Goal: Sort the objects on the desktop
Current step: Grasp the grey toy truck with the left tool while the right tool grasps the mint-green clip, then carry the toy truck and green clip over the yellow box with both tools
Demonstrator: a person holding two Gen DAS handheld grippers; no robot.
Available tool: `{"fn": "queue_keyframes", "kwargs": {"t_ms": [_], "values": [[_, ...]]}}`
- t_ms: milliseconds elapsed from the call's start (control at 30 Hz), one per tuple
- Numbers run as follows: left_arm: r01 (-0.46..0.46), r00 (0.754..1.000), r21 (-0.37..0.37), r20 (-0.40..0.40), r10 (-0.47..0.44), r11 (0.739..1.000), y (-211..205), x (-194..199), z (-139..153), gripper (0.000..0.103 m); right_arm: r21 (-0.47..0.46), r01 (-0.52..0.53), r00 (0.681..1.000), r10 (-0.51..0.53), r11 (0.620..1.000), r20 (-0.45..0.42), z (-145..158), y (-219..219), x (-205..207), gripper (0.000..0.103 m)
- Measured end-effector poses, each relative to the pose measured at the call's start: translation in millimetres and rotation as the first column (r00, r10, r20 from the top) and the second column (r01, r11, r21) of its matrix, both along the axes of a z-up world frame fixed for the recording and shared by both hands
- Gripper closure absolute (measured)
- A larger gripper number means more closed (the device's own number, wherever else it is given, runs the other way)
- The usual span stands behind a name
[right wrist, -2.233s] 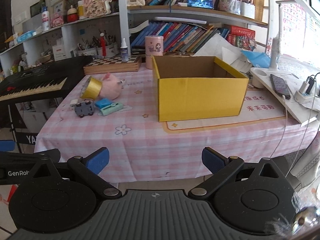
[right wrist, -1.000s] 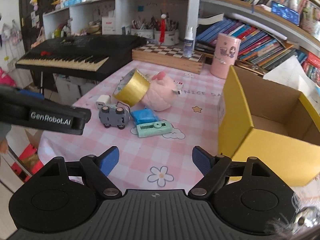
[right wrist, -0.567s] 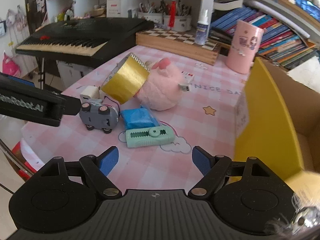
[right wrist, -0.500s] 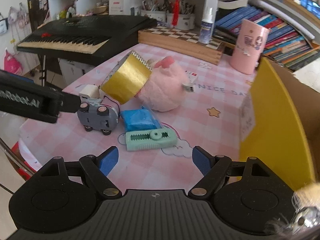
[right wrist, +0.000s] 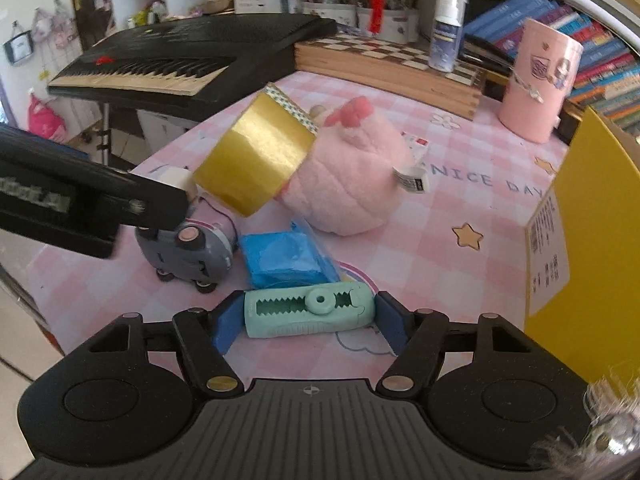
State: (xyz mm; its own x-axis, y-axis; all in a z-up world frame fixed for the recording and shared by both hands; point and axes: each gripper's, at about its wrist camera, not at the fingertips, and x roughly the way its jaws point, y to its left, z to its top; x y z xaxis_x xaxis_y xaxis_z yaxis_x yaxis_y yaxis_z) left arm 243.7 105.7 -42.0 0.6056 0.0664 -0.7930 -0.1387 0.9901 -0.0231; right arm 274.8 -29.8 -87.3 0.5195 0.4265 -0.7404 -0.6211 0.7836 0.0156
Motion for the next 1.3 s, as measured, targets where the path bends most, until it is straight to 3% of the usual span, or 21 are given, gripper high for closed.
{"fn": "queue_keyframes", "kwargs": {"t_ms": [200, 333, 567, 700, 1000, 1300], "values": [[0.001, 0.999, -0.006, -0.046, -0.001, 1.0, -9.3, 8.4, -17.2, 0.018, -0.035, -0.011, 1.0, 0.012, 0.999, 0.018, 5.5, -10.0, -8.8, 0.036], [0.01, 0.999, 0.006, -0.053, -0.01, 1.0, -14.3, 11.0, -26.3, 0.018, -0.04, -0.025, 0.999, 0.026, 0.999, 0.038, 10.8, -15.9, -14.6, 0.036], [0.023, 0.997, 0.024, -0.074, -0.021, 0.999, -18.3, 14.4, -39.9, 0.041, -0.042, -0.033, 0.997, 0.036, 0.999, 0.067, 17.5, -19.6, -18.2, 0.036], [0.02, 0.998, 0.016, -0.063, -0.019, 1.0, -16.1, 12.0, -39.6, 0.042, -0.036, -0.026, 0.998, 0.028, 0.999, 0.058, 18.4, -21.4, -18.3, 0.036], [-0.004, 1.0, -0.024, 0.021, 0.004, 1.0, -3.3, -16.9, -10.7, 0.042, -0.014, 0.012, 0.996, -0.011, 1.0, 0.088, 30.0, -23.8, -32.8, 0.036], [0.032, 0.986, -0.088, 0.167, -0.017, 0.996, 4.9, -64.6, 38.5, 0.042, 0.046, 0.063, 0.987, -0.069, 0.997, 0.144, 62.3, -26.0, -66.9, 0.036]]}}
